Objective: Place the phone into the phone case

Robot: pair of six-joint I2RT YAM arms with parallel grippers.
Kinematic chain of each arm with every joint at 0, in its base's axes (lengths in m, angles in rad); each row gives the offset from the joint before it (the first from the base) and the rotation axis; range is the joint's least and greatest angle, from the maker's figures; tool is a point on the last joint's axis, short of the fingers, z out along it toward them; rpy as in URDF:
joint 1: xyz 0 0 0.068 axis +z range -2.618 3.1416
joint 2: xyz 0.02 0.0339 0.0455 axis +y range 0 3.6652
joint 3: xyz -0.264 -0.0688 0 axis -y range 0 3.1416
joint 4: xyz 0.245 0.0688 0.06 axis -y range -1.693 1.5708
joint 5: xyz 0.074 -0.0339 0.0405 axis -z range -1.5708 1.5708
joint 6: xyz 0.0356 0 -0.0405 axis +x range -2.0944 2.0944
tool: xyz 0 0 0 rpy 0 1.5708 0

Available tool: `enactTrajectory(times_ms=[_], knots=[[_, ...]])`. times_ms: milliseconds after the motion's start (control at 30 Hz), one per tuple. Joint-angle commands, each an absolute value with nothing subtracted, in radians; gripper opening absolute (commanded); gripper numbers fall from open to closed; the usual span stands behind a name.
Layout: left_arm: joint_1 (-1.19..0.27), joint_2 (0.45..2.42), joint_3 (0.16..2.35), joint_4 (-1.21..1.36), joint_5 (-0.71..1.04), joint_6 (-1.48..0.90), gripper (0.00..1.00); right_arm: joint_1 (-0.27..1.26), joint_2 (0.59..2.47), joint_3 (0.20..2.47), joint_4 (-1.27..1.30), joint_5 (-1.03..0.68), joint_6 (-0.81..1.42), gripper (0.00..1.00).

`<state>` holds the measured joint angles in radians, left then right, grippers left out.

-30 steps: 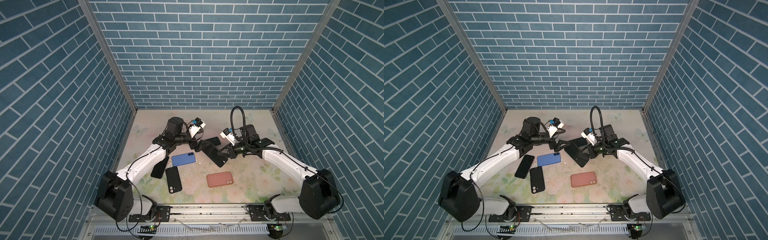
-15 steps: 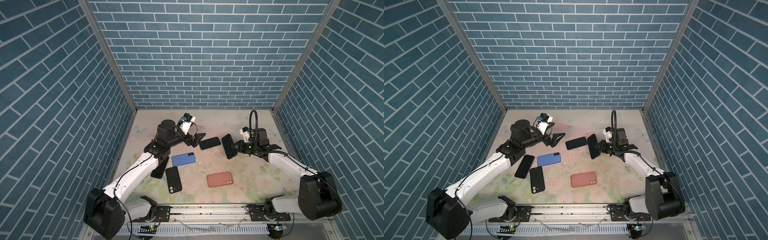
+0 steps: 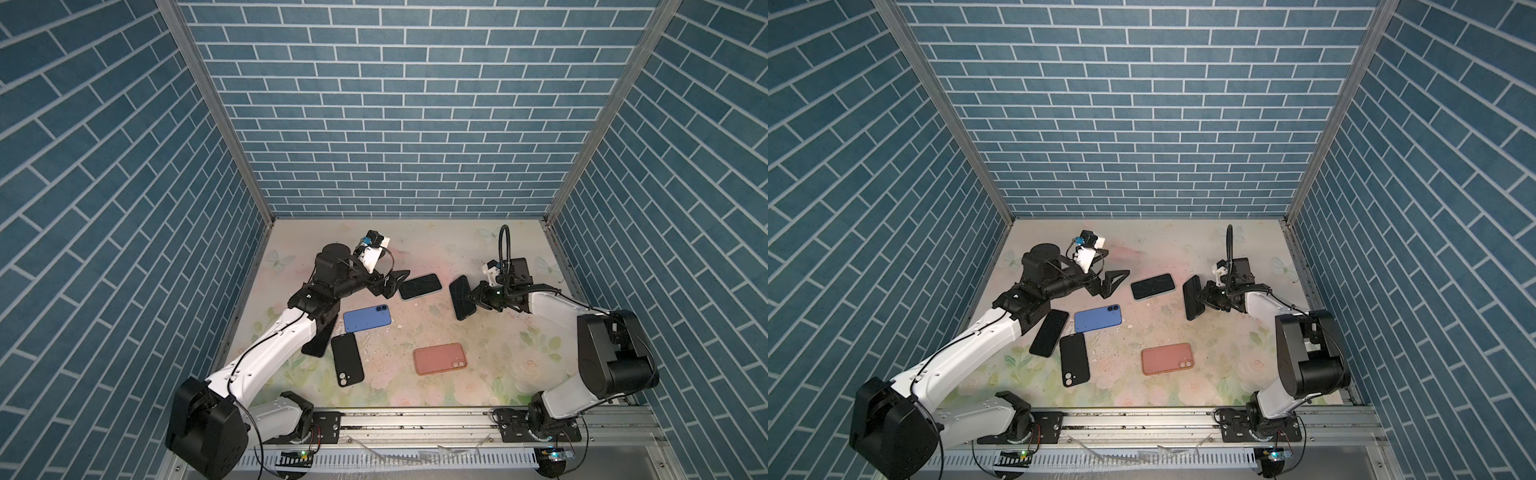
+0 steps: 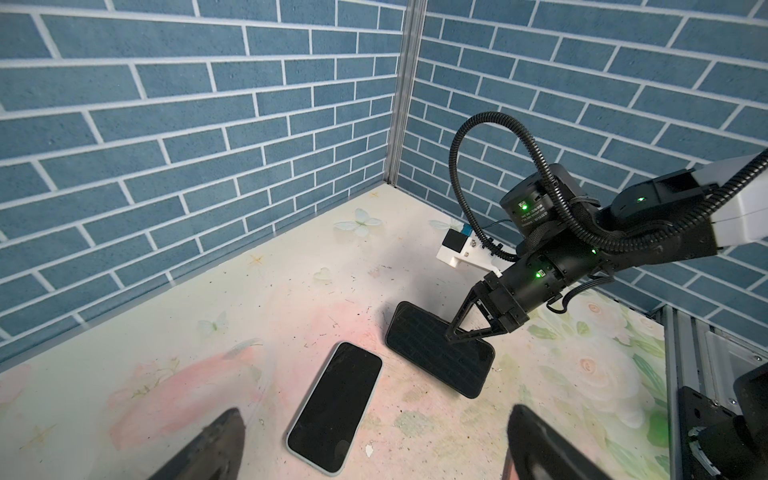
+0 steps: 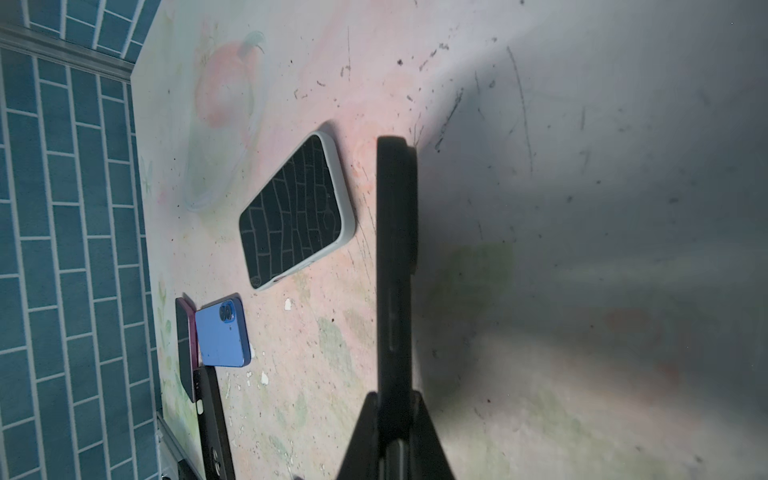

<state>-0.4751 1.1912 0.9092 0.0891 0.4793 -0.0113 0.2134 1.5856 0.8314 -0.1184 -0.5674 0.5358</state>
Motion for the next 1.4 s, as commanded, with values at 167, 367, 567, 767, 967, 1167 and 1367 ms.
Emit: enactTrajectory(times_ms=[167,367,567,767,967,1167,1367], knots=[[-0.469,1.192,0.906,0.115,0.497,-0.018,1.00,0.207,1.701,0.915,-0.118,-0.598,0.524,0.00],[-0.468,1.192,0.914,0.102,0.484,-0.018,1.00,0.207,1.718,0.923,-0.171,-0.518,0.490,0.11],[-0.469,1.198,0.954,0.023,0.437,-0.024,1.00,0.207,1.719,0.919,-0.203,-0.421,0.472,0.20],[-0.468,1.189,0.968,-0.049,0.415,-0.051,1.00,0.207,1.720,0.914,-0.194,-0.368,0.476,0.22],[-0.468,1.156,0.974,-0.168,0.342,-0.092,0.99,0.207,1.695,0.914,-0.207,-0.298,0.460,0.37],[-0.469,1.119,0.982,-0.358,0.145,-0.201,1.00,0.207,1.633,0.938,-0.240,-0.249,0.441,0.44],[-0.464,1.192,1.021,-0.636,0.008,-0.386,1.00,0.301,1.478,0.893,-0.117,-0.282,0.388,0.43]])
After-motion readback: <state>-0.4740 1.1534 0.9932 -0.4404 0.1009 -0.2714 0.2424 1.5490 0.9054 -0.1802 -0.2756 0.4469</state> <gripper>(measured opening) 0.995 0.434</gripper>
